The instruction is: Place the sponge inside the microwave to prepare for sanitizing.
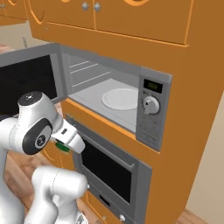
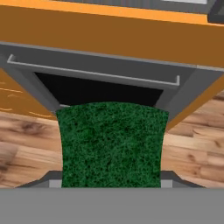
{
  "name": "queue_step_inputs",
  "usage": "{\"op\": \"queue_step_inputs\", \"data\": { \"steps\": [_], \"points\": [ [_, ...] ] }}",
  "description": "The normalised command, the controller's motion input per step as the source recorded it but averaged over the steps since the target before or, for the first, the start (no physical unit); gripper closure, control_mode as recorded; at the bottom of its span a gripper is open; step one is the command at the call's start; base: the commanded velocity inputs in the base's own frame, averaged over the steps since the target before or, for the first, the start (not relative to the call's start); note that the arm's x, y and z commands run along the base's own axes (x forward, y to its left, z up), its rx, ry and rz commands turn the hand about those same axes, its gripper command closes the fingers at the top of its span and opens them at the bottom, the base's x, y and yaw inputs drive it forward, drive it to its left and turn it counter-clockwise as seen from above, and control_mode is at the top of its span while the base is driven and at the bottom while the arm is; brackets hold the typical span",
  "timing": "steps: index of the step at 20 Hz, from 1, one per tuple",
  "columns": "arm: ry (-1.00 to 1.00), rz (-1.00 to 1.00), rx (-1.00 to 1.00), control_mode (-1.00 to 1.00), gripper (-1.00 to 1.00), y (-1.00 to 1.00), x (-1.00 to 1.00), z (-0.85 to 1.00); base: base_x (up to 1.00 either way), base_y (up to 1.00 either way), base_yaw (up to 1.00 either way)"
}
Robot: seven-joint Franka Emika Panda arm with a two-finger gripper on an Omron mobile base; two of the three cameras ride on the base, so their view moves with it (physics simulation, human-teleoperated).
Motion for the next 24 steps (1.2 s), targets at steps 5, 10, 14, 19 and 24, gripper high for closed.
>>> {"op": "queue_step_inputs", "data": {
  "steps": [5,10,14,19,24],
  "points": [
    [0.00,0.00,0.00,1.00,1.00,0.00,0.00,0.00,0.30,0.00,0.02],
    [0.00,0.00,0.00,1.00,1.00,0.00,0.00,0.00,0.06,0.03,0.00],
    [-0.03,0.00,0.00,-1.00,1.00,0.00,0.00,0.00,0.00,0.00,0.00],
    [-0.25,-0.01,-0.07,-1.00,1.00,-0.01,-0.01,0.24,0.00,0.00,0.00],
    [-0.36,-0.13,-0.18,-1.00,1.00,0.00,0.00,0.43,0.00,0.00,0.00]
  ]
}}
